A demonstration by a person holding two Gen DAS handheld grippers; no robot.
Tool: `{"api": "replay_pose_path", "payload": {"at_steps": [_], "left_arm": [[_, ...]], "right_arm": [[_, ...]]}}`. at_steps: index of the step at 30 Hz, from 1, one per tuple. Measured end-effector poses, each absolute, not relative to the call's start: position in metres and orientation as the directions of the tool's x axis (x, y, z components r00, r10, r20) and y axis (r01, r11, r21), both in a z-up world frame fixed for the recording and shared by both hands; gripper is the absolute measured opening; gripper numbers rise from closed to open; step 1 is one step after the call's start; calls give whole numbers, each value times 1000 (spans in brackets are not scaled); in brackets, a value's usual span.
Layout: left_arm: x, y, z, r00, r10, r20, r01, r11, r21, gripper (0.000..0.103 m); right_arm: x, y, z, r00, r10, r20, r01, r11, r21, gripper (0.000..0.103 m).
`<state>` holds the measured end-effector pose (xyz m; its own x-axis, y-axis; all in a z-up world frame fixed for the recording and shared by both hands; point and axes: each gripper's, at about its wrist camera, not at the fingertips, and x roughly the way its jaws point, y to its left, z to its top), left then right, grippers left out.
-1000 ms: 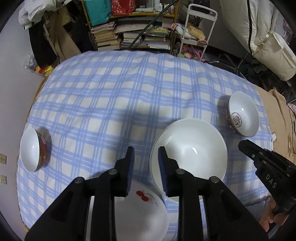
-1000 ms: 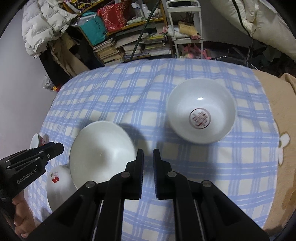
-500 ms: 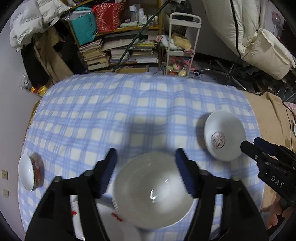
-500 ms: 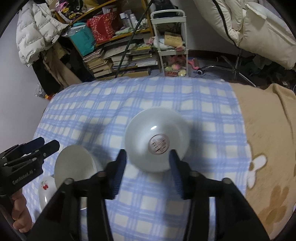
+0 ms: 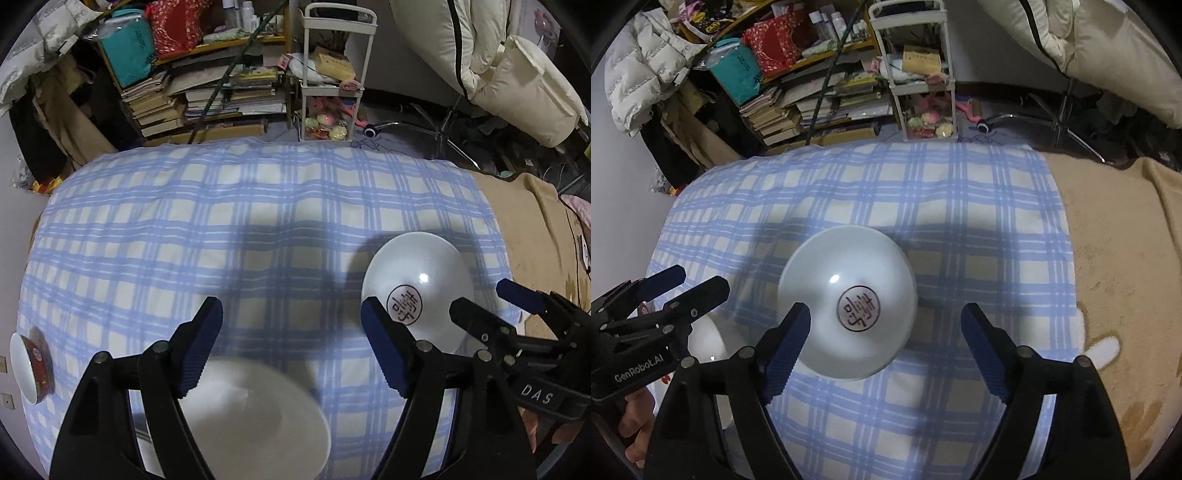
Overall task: Organize plates and bowls
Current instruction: 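Move both grippers to the red-logo white bowl and grip its rim, then lift the red-logo bowl with both grippers and carry it over the white bowl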
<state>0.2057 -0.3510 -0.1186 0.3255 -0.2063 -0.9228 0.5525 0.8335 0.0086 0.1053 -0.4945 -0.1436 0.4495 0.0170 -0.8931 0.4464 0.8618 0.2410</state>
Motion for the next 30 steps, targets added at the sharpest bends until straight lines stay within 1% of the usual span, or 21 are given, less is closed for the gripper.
{"api": "replay_pose_path", "payload": {"at_steps": [6, 10, 13, 15, 17, 18, 20, 22, 23, 26, 30], "left_arm": [[210, -369, -137, 282, -197, -939, 572, 820, 0, 76], [208, -378, -148, 266, -192, -945, 588, 809, 1, 76], [205, -386, -156, 254, -197, -947, 601, 799, -5, 76], [202, -390, -158, 259, -200, -945, 608, 794, -1, 66], [199, -392, -161, 257, -201, -945, 610, 792, -3, 32], [198, -392, -163, 241, -217, -946, 615, 788, -24, 28], [196, -392, -164, 200, -260, -945, 633, 770, -78, 16], [192, -394, -165, 179, -289, -940, 653, 750, -106, 13], [189, -395, -165, 183, -288, -940, 660, 744, -100, 13], [185, -398, -164, 201, -272, -941, 676, 734, -67, 13], [187, -394, -159, 177, -276, -945, 669, 738, -90, 13]], "right_arm": [[105, -506, -158, 432, 17, -902, 461, 855, 237, 88], [103, -513, -167, 452, 44, -891, 462, 843, 276, 88], [106, -514, -174, 430, 42, -902, 467, 844, 262, 87], [107, -513, -178, 423, 59, -904, 466, 842, 273, 77], [108, -513, -182, 410, 77, -909, 465, 840, 281, 58], [108, -513, -184, 402, 83, -912, 467, 838, 282, 54], [108, -513, -186, 399, 101, -911, 470, 831, 298, 32], [108, -515, -189, 410, 141, -901, 480, 807, 345, 18], [108, -515, -190, 417, 158, -895, 484, 795, 366, 14], [107, -511, -188, 414, 146, -899, 494, 793, 356, 13], [105, -506, -183, 415, 143, -898, 507, 783, 359, 12]]}}
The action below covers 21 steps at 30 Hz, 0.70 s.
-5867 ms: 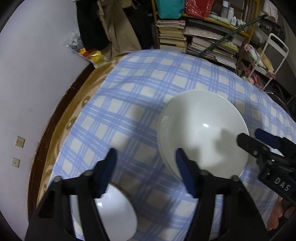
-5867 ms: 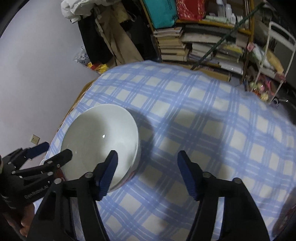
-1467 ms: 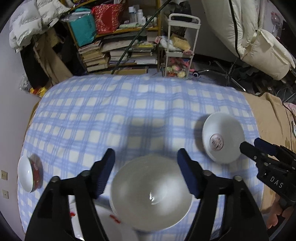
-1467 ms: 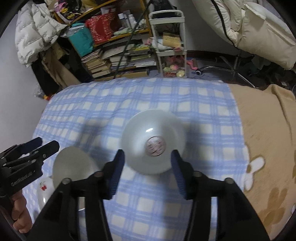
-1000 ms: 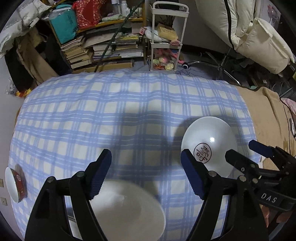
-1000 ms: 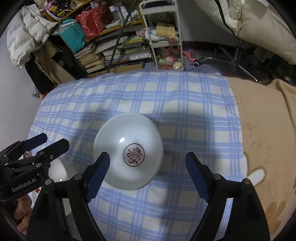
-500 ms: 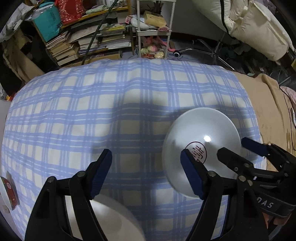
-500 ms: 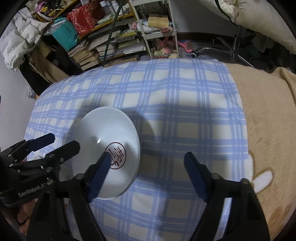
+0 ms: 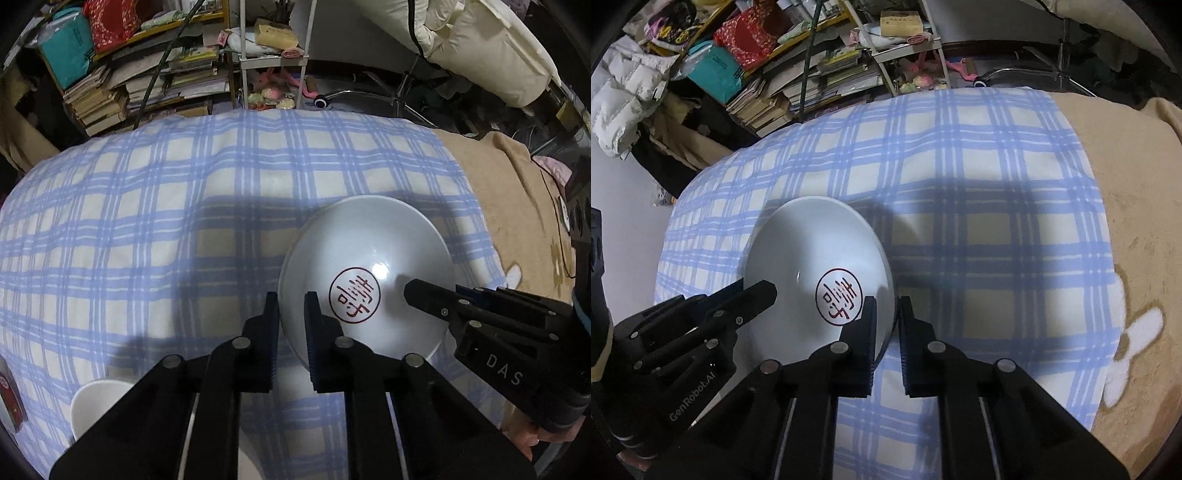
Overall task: Organize plates and bowls
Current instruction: 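Lift the red-logo bowl with both grippers and carry it over the white bowl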
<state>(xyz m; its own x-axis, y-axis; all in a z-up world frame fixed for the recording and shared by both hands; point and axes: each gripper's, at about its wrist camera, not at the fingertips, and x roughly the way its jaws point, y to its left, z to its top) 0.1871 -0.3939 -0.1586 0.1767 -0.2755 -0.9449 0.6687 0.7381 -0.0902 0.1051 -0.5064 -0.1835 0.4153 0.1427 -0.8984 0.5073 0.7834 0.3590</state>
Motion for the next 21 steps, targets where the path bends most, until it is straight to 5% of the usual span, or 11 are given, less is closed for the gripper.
{"api": "replay_pose_path", "payload": {"at_steps": [21], "left_arm": [[190, -314, -75, 325, -260, -909, 605, 796, -11, 13]], "right_arm": [[119, -438, -123, 507, 204, -837, 382, 818, 431, 12]]}}
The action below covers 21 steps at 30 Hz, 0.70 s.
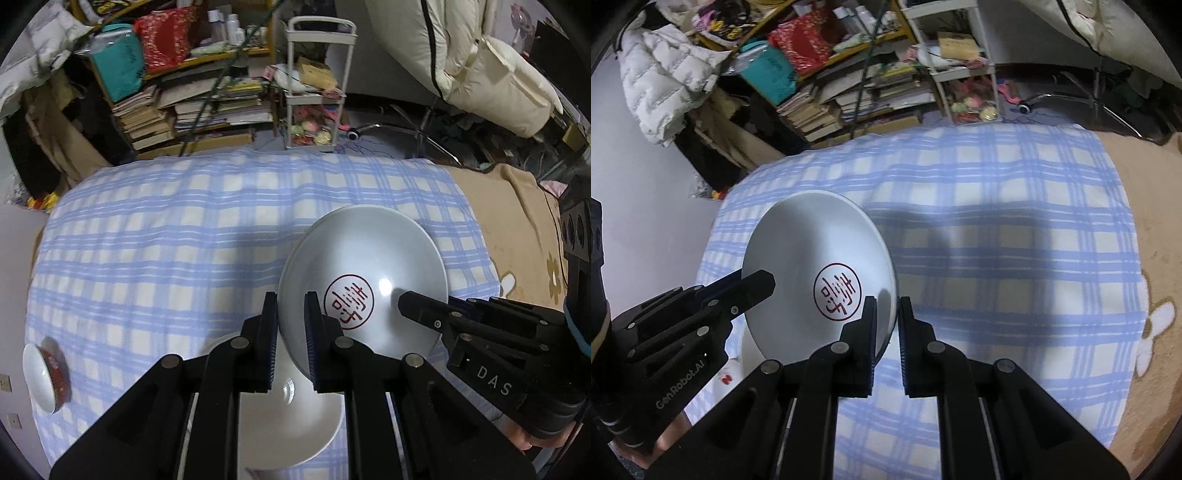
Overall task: Organize plates and bowls
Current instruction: 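Lift the red-logo bowl with both grippers and carry it over the white bowl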
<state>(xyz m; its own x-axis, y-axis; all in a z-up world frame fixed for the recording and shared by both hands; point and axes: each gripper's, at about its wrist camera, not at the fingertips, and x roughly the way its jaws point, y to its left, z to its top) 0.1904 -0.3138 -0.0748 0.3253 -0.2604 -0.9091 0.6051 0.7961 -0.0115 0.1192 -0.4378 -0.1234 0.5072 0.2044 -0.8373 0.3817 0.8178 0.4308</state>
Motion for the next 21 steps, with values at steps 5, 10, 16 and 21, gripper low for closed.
{"api": "replay_pose_path", "payload": {"at_steps": [5, 10, 16, 21], "left_arm": [[187, -288, -64, 355, -248, -901, 573, 820, 0, 13], [181, -263, -65, 359, -227, -905, 549, 836, 8, 13], [172, -241, -76, 347, -203, -916, 522, 853, 9, 13], [167, -230, -84, 340, -186, -922, 513, 858, 16, 13]], "right_arm": [[121, -414, -113, 518, 219, -827, 344, 832, 436, 13], [119, -393, -113, 518, 237, -822, 315, 841, 441, 13], [114, -369, -118, 497, 244, -833, 288, 859, 424, 12], [109, -358, -124, 484, 248, -839, 283, 863, 418, 13]]}}
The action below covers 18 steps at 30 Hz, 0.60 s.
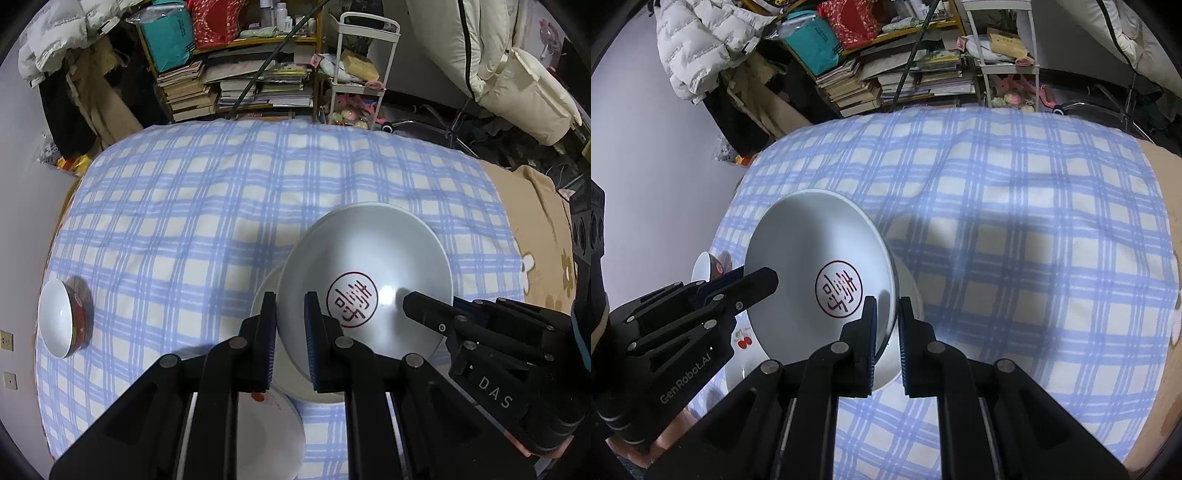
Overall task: Organize plates and bowls
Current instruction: 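Lift the red-logo bowl with both grippers and carry it over the white bowl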
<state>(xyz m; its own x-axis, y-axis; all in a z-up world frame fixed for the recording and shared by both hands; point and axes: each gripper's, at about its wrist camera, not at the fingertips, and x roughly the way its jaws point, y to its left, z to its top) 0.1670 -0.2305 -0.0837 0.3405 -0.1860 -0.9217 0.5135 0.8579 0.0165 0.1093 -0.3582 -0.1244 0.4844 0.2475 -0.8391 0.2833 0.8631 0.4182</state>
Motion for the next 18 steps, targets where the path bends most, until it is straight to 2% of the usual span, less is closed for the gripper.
{"api": "replay_pose_path", "payload": {"at_steps": [18], "left_arm": [[163, -220, -124, 278, -147, -949, 474, 881, 3, 14]], "right_arm": [[99, -339, -149, 435, 206, -876, 297, 886, 356, 13]]}}
